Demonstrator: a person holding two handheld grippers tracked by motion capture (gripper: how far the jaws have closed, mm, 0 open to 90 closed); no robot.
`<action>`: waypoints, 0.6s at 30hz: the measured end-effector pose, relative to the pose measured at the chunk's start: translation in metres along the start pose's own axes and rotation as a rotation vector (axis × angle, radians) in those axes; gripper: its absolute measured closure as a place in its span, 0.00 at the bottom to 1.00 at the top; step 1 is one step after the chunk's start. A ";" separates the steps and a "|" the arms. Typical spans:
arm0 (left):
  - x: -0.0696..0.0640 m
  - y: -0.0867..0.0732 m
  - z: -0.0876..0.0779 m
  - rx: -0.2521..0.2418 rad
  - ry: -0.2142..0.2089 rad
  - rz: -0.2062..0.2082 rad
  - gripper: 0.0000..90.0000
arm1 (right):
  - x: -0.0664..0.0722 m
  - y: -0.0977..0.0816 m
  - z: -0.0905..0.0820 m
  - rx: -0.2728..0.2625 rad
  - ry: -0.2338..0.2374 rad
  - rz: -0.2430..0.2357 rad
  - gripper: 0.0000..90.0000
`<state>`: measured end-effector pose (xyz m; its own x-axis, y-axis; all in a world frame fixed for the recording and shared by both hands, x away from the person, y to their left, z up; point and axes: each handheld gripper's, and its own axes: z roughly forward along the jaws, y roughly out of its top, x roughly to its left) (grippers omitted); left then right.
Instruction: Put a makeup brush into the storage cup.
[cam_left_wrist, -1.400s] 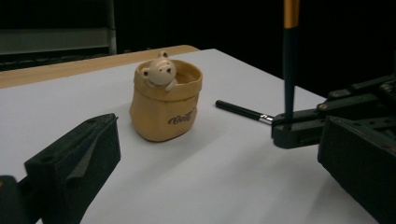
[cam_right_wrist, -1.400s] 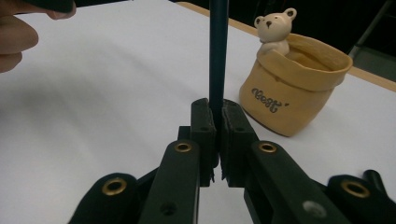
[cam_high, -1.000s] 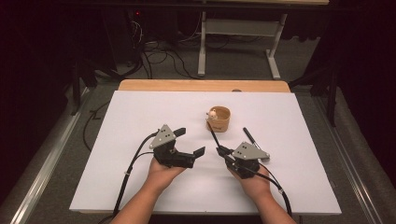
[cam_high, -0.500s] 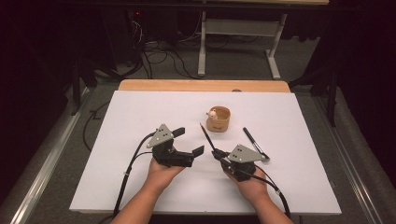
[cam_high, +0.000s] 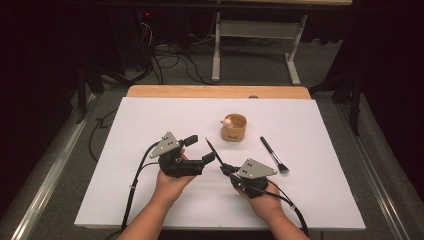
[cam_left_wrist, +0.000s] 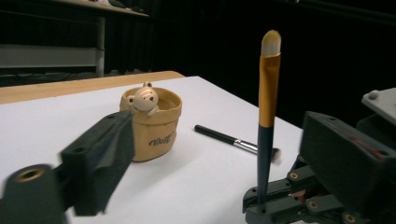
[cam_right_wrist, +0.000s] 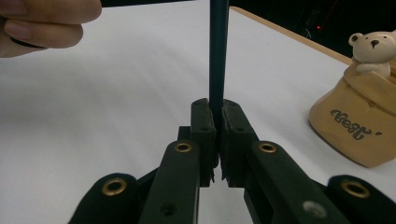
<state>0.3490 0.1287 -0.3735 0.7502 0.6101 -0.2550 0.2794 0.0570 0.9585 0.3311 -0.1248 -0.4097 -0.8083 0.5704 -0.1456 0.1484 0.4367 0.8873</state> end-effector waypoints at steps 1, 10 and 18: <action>0.000 0.000 0.000 -0.001 -0.007 -0.003 0.19 | 0.000 0.000 0.000 0.000 0.000 -0.002 0.97; -0.003 -0.001 -0.002 -0.014 -0.074 0.022 0.50 | 0.001 -0.001 0.001 0.008 0.003 -0.012 0.97; 0.000 -0.004 -0.002 -0.010 -0.119 0.015 0.69 | 0.002 -0.001 0.003 0.003 0.007 -0.009 0.97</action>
<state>0.3466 0.1303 -0.3768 0.8204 0.5124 -0.2536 0.2622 0.0568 0.9633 0.3312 -0.1223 -0.4121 -0.8136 0.5614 -0.1510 0.1423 0.4440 0.8847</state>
